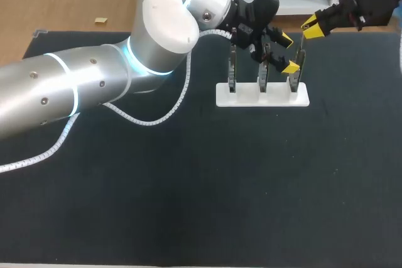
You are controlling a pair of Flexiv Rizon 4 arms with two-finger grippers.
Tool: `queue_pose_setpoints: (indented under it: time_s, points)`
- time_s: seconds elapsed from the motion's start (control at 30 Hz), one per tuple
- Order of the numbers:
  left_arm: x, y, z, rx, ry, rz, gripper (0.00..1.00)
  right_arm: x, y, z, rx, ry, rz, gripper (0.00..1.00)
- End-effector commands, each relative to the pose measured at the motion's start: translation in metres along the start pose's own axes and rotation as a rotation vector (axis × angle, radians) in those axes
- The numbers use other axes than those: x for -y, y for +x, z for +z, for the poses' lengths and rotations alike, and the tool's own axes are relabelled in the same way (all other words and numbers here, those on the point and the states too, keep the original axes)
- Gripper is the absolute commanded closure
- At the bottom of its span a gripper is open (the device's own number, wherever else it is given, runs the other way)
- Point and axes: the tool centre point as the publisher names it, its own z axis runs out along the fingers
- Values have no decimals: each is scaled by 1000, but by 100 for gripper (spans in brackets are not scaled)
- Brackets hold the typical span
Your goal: Pick up the optical module with the left hand, and insert it into the network port with the right hand.
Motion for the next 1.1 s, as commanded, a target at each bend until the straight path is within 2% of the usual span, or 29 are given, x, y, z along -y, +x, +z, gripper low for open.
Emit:
queue_pose_setpoints:
  time_s: [0.03,0.6,1.1]
  points:
    - [-1,-1,0,-5,1,-2,0,0,1,1,-1,1,3,100]
    - [-1,-1,0,-5,1,-2,0,1,-4,-1,29,27,-8,100]
    - [-1,-1,0,-5,1,-2,0,2,0,2,13,22,-6,100]
